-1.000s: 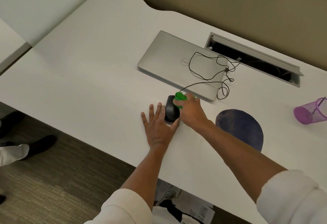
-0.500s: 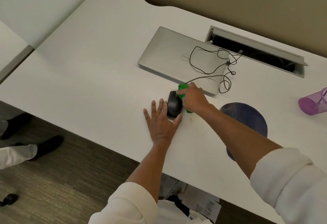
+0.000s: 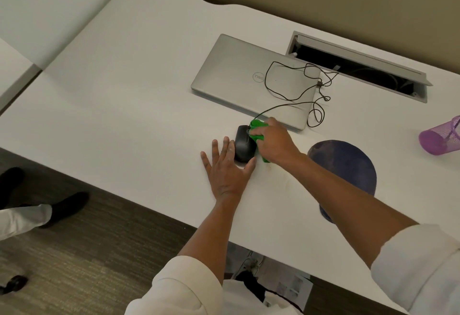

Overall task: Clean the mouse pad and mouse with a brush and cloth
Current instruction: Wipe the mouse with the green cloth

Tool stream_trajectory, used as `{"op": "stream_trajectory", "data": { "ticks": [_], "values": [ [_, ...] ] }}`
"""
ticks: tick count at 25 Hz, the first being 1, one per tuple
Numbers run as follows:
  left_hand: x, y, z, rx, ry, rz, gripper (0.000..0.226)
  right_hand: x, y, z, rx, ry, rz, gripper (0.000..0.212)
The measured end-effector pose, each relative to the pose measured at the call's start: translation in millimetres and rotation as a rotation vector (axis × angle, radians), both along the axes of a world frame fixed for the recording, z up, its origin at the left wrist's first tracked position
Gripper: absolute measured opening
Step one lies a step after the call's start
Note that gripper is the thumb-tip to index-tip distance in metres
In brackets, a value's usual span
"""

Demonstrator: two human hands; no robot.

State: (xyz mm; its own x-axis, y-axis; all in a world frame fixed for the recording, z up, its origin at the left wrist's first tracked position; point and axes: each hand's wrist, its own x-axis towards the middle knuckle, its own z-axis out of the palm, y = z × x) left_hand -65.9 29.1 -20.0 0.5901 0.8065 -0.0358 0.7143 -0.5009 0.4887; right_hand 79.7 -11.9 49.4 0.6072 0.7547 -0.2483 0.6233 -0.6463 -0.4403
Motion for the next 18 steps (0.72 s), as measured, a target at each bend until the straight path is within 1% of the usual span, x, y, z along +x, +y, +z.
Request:
{"op": "stream_trajectory", "data": {
  "ticks": [3,4,6,8,10,12,14,15,16,18],
  "values": [
    [0,0,-1,-0.007,-0.002,-0.005,0.09,-7,-21,15,-0.05,0.004,0.152,0.033],
    [0,0,0,-0.004,-0.004,-0.004,0.089,-3,-24,20,-0.028,0.016,0.158,0.032],
    [0,0,1,-0.003,0.0,0.004,0.088,8,-17,20,0.066,0.014,0.054,0.033],
    [0,-1,2,-0.006,0.003,0.001,0.09,2,-11,15,0.122,0.021,-0.034,0.034],
    [0,-1,4,-0.015,0.018,-0.008,0.091,-23,-15,7,0.133,0.02,-0.015,0.035],
    [1,1,5,-0.027,0.047,-0.012,0.085,-43,-32,5,0.127,0.055,0.055,0.035],
    [-1,1,5,-0.041,0.051,-0.017,0.08,-43,-55,13,0.12,0.124,0.151,0.035],
    [-1,0,5,-0.043,0.043,-0.019,0.081,-36,-63,18,0.13,0.153,0.161,0.036],
    [-2,0,5,-0.039,0.034,-0.021,0.083,-28,-67,22,0.154,0.163,0.128,0.037],
    [-1,0,5,-0.028,0.02,-0.014,0.087,-8,-63,21,0.201,0.121,0.014,0.04]
  ]
}}
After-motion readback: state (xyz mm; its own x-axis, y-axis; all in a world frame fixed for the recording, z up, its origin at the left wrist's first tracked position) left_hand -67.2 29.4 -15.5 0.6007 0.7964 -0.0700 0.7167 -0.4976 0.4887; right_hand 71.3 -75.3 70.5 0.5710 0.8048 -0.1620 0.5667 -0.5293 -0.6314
